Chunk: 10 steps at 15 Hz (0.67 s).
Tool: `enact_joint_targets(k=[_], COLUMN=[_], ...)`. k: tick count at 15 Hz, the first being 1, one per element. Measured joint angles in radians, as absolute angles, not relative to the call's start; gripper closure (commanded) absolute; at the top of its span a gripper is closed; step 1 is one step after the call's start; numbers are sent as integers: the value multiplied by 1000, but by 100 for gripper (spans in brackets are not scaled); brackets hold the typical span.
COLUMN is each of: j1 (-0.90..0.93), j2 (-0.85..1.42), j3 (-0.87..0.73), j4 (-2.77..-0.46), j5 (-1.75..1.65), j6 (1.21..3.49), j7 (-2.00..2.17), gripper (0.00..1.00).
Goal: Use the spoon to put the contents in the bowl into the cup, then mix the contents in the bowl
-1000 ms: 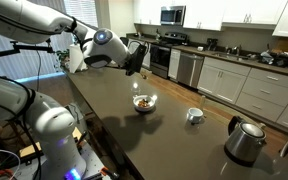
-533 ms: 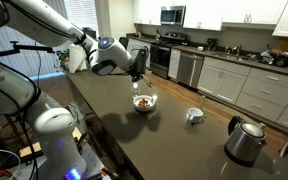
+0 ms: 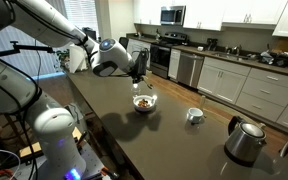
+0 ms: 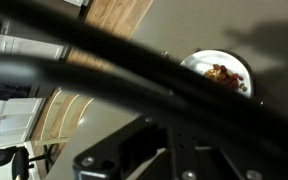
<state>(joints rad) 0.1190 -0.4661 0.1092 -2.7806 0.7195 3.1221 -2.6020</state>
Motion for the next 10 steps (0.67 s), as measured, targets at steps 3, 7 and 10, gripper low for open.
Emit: enact_joint_targets(k=[3,7,10], j1=[119,73,19], j2=[-466,-462,-449], j3=[109,133,172], j4=[-2781,-2781,-2781], j5=[720,720,719], j6=[3115,3047,3040], j7=[-2601,-2538,-2502], gripper=[97,97,97])
